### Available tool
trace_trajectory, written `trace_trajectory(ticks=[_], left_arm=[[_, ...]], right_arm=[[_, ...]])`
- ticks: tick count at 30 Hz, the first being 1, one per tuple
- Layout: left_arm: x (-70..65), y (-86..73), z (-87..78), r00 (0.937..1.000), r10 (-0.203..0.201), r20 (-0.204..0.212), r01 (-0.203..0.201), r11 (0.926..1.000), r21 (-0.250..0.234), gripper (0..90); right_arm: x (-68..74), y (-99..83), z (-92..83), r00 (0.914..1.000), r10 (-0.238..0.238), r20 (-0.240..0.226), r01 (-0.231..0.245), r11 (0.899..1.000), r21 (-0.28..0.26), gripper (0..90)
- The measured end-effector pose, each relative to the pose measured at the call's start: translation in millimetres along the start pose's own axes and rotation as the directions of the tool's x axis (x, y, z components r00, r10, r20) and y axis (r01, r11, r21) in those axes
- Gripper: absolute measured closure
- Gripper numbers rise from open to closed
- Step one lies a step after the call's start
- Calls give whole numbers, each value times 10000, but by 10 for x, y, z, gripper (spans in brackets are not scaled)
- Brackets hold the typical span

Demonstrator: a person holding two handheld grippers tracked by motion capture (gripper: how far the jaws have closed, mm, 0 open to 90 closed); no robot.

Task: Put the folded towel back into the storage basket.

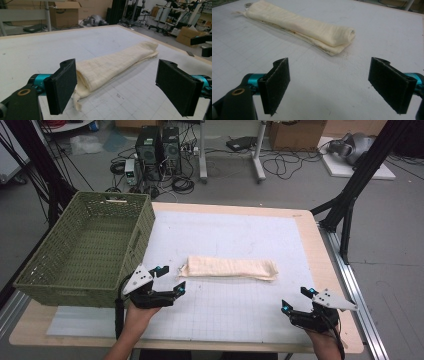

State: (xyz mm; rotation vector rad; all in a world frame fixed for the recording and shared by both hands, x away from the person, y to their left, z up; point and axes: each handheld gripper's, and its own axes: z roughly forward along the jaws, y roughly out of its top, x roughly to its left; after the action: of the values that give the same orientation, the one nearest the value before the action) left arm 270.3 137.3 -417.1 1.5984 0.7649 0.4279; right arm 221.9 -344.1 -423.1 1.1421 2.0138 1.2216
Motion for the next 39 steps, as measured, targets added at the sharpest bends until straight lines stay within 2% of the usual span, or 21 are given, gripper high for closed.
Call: trace_trajectory(ticks=[7,11,13,15,18,20,24,27,30,34,36,39], left_arm=[[23,83,14,9999,30,131,-29,10000,-69,174],[68,140,68,9985,-133,536,123,9997,193,171],[81,181,110,9983,-103,573,86,9996,283,171],[89,228,165,9983,-49,574,31,9995,313,168],[99,310,265,9995,-9,313,-13,9976,693,168],[104,366,330,9995,-29,309,-2,9951,989,170],[100,437,446,9998,60,193,-84,9925,1223,171],[112,459,525,9999,-25,125,8,9907,1364,171],[158,424,610,9999,-104,-130,125,9846,1741,175],[225,361,702,9982,-202,-572,328,9728,2293,188],[240,341,735,9981,-306,-535,425,9702,2385,206],[253,317,770,9984,-225,-515,350,9661,2556,204]], right_arm=[[-6,-4,20,10000,21,24,-21,10000,93,161],[-1,3,23,10000,79,-41,-79,9998,162,161],[3,6,20,10000,87,-22,-86,9999,146,161],[6,11,17,10000,71,-4,-71,9999,92,161],[9,13,17,10000,60,12,-60,9999,82,161],[10,13,14,10000,49,-17,-49,10000,84,160],[9,12,16,10000,44,0,-44,9999,98,161],[6,10,17,10000,60,0,-60,9999,100,161],[2,9,14,9999,107,12,-107,9999,102,161],[1,5,20,10000,74,-23,-73,9999,115,160],[4,5,25,9999,101,-42,-100,9998,142,160],[4,4,28,10000,74,-45,-74,9998,167,161]])
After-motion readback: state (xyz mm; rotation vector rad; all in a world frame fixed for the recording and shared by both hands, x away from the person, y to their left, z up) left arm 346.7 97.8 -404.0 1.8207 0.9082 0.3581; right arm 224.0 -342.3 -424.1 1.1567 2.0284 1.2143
